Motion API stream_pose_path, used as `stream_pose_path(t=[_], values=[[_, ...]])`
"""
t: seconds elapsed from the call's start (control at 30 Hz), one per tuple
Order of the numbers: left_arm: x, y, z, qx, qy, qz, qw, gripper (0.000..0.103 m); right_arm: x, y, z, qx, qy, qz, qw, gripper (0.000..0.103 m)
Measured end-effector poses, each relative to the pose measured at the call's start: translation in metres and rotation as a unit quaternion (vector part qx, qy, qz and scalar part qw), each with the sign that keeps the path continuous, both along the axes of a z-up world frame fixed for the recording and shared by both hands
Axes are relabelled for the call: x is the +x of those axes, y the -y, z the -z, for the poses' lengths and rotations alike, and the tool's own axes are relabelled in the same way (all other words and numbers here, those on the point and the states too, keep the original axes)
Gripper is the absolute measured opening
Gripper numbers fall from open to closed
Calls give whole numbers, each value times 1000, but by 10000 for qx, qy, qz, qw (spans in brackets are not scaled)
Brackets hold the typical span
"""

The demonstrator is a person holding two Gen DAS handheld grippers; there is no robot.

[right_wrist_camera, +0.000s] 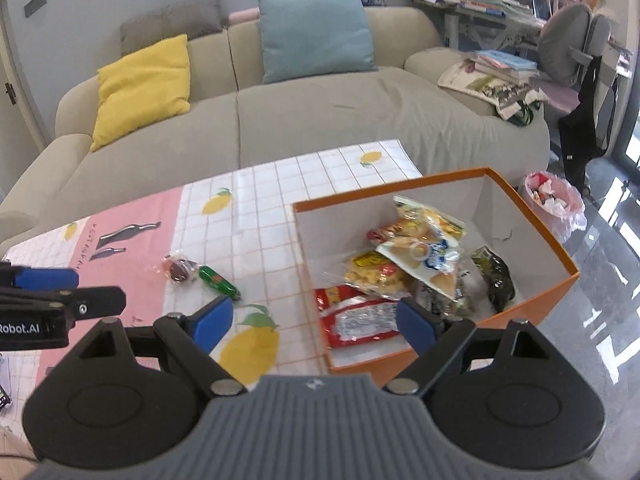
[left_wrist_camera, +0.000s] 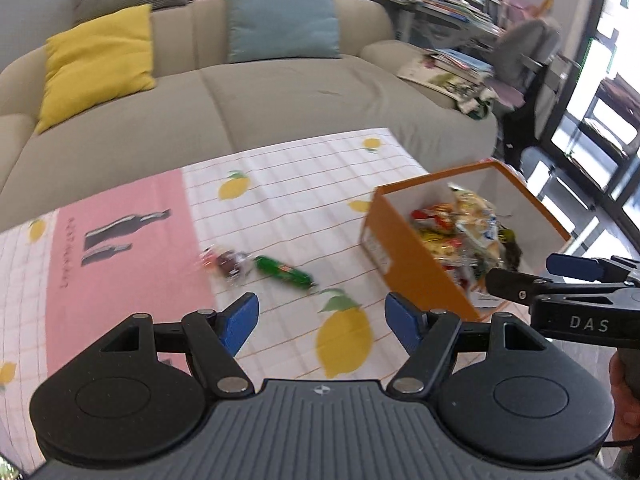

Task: Organize snacks
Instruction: 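Withdraw both open tools from the box toward the candy and green sausage, then grasp the wrapped brown candy with the left tool while the right grasps the green sausage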

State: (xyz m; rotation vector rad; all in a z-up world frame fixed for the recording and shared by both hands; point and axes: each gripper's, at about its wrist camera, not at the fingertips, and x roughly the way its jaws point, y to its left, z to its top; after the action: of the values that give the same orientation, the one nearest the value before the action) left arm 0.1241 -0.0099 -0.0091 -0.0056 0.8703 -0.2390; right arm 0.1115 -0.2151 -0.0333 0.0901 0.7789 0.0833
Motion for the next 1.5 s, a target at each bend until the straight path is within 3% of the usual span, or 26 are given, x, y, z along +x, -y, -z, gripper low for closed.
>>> stream_pose_path(t=[0.27,0.7,0.93,1.1,1.23,1.5], values=[[-19,-52,16,-142,23,-423,9990,85,-8,-46,19,252,62,-210,9994,87],[-15,-94,58,-388,-254,-853,9953,85,9,-101,66,-283,-205,-684,9970,87],[6,-91,81,-216,-412,-749,9961,84,44,-111,89,-726,-262,-891,9930,86],[27,-89,94,-197,-403,-575,9973,81,69,-114,109,-1051,-271,-1126,9877,76],[49,-83,101,-114,-367,-298,9988,81,91,-114,122,-1121,-260,-1293,9849,69],[96,-78,116,-34,-246,-25,9997,81,133,-128,140,-1118,-335,-1781,9771,67]])
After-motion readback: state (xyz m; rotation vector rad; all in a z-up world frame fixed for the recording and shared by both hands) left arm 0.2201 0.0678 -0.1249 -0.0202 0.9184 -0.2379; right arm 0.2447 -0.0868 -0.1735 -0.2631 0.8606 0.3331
